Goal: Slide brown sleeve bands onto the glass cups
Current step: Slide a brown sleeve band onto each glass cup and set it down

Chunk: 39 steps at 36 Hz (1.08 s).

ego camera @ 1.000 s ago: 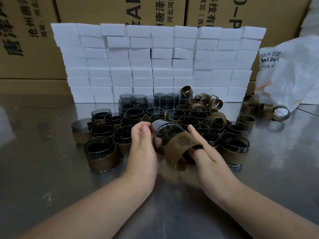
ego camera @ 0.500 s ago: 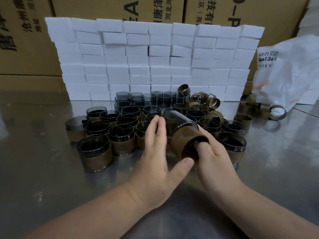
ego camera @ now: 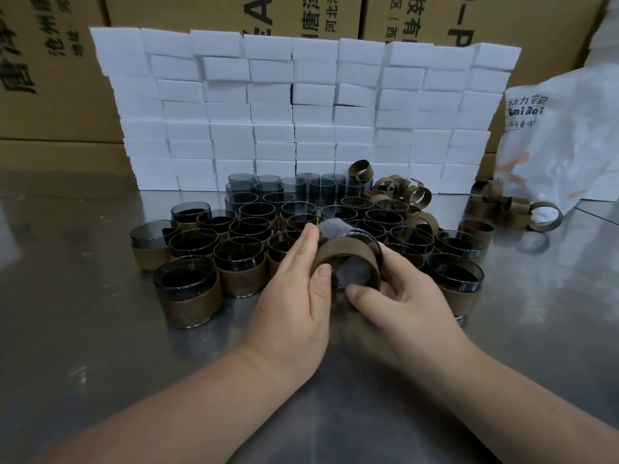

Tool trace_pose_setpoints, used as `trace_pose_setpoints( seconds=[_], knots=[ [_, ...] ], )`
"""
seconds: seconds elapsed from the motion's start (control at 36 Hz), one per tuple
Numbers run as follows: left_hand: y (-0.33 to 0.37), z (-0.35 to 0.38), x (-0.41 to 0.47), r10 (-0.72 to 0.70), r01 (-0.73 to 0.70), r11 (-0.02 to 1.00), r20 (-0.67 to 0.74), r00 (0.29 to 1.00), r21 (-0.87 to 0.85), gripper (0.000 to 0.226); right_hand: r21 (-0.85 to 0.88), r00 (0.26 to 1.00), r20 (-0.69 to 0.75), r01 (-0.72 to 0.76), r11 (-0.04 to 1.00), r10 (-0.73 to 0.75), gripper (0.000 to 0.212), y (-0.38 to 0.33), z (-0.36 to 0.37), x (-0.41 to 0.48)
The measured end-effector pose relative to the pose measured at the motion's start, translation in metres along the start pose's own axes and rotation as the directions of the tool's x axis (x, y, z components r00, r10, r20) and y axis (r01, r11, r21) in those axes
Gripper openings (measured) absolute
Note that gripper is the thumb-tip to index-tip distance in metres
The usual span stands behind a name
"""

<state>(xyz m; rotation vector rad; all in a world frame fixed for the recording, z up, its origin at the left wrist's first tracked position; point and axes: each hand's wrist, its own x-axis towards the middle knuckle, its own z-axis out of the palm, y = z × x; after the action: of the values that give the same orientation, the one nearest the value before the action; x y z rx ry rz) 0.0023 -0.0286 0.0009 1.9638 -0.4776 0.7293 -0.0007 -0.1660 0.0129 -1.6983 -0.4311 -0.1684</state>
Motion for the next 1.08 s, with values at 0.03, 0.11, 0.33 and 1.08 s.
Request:
trace_pose_setpoints(
  seconds=[0.03,0.11,0.33,1.08],
  knots=[
    [0.0,0.0,0.0,-0.001,0.001,1.0,-0.005,1.0,0.001,0.057,0.0,1.0,0.018,-0.016,1.0,0.016,0.06,0.0,0.0,0.0],
    [-0.001,-0.002,0.001,-0.02,0.02,1.0,-0.019,1.0,-0.016,0.056,-0.005,0.997,0.074,-0.023,1.0,0.024,0.064,0.0,0.001,0.002],
    [-0.006,-0.006,0.004,0.026,-0.027,0.999,-0.025,0.999,-0.017,0.056,0.011,0.998,0.057,-0.026,1.0,0.025,0.082,-0.003,0.001,0.001],
    [-0.011,-0.011,0.011,-0.034,0.028,0.994,-0.054,0.998,-0.101,0.067,0.121,0.995,-0.081,-0.044,0.992,0.054,0.071,-0.01,-0.001,0.0]
  ],
)
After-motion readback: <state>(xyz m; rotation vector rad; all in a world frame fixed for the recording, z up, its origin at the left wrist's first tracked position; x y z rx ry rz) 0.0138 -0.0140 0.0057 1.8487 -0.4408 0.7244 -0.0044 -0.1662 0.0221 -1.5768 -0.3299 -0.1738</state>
